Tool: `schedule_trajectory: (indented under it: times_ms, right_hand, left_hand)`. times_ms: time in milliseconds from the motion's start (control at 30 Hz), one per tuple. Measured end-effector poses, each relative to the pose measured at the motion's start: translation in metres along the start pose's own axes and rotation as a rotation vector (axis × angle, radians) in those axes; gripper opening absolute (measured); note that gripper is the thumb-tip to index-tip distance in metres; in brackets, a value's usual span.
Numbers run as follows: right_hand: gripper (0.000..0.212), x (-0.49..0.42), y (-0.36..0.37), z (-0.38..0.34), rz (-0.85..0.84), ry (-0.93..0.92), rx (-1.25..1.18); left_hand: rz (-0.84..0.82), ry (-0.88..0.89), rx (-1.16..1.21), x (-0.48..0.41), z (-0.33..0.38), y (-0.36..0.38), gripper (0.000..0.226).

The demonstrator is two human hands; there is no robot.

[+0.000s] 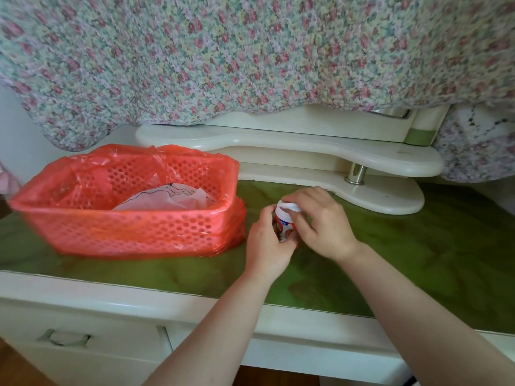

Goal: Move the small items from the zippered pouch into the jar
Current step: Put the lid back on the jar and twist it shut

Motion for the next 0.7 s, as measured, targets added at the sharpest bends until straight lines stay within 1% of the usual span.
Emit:
schedule_trajectory:
  times_ms: [133, 300, 367, 533, 700]
  right_hand:
    - [0.036, 0.006, 0.005, 0.001, -0.035, 0.031, -0.006]
    - [0.050, 0.010, 0.014, 0.012, -0.103, 0.162, -0.067]
    - [0.054, 0.010, 0.016, 0.013, -0.116, 0.174, -0.089]
    - [0.061, 0.008, 0.017, 0.017, -0.115, 0.210, -0.174]
    - [0.058, 0.008, 0.018, 0.018, -0.091, 0.218, -0.199]
  left_hand:
    - [-0.008, 0.001, -0.004, 0.001, 0.002, -0.001, 0.052]
    - [-0.019, -0.008, 0.025, 0.002, 0.001, 0.000, 0.052]
    - [-0.021, -0.011, 0.025, 0.002, 0.000, 0.001, 0.053]
    - [-0.016, -0.006, 0.025, 0.002, 0.000, 0.001, 0.052]
    - [-0.010, -0.004, 0.026, 0.001, -0.001, 0.000, 0.051]
Point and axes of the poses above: each hand's wrist, its own x-axis away from the middle knuckle, its own y-axis out of the palm, z = x × y, the point moved 10 cm from there along -x, towards the middle knuckle, and after that the axes turned 6 degrees about -x, right-handed, at the moved point
